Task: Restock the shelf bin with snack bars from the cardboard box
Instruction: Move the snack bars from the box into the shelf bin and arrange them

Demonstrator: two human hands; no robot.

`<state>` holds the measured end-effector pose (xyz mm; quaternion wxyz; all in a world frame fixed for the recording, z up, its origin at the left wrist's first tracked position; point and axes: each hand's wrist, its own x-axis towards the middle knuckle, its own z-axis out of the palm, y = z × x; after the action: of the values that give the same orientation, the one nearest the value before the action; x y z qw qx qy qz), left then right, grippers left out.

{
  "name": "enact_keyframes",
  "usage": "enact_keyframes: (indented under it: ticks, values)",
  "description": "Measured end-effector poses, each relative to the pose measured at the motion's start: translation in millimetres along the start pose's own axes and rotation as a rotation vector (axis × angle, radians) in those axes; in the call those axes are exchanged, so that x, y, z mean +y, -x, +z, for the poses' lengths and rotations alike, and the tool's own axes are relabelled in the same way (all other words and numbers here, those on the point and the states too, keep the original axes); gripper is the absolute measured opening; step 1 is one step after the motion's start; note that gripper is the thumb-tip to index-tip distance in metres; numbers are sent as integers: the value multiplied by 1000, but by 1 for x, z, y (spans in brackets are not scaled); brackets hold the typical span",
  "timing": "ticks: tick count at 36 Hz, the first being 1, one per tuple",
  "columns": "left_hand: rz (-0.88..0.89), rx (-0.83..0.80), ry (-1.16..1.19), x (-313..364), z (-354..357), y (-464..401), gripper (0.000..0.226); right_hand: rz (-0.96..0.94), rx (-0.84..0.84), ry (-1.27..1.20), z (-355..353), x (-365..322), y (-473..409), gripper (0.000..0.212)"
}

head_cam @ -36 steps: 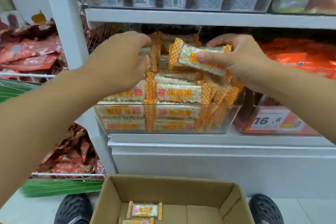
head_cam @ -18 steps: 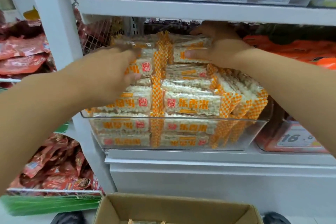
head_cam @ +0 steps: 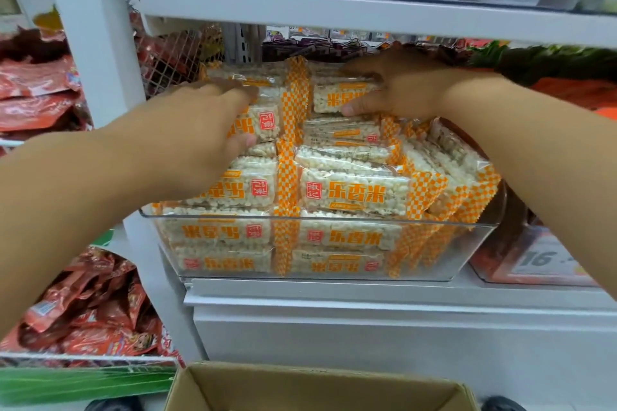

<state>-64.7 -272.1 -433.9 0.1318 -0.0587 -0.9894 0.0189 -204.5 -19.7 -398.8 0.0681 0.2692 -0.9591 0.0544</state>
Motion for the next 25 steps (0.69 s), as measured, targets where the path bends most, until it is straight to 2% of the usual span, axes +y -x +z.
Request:
enact_keyframes:
  ticks: [2,8,11,14,25]
  values:
    - [-3,3,-1,0,0,-2,66,-10,13,2,2,-2,-1,86]
    - [5,5,-1,-3,1,-5,67,66,-159,161,-7,-12,-11,87]
    - [11,17,-7,-3,2,-5,67,70,-193,195,-4,-15,-14,93]
    - [22,33,-12,-2,2,-2,69,100,-193,197,1,-18,-17,99]
    - [28,75,-18,6,-7,4,74,83,-100,165,4,-34,-3,91]
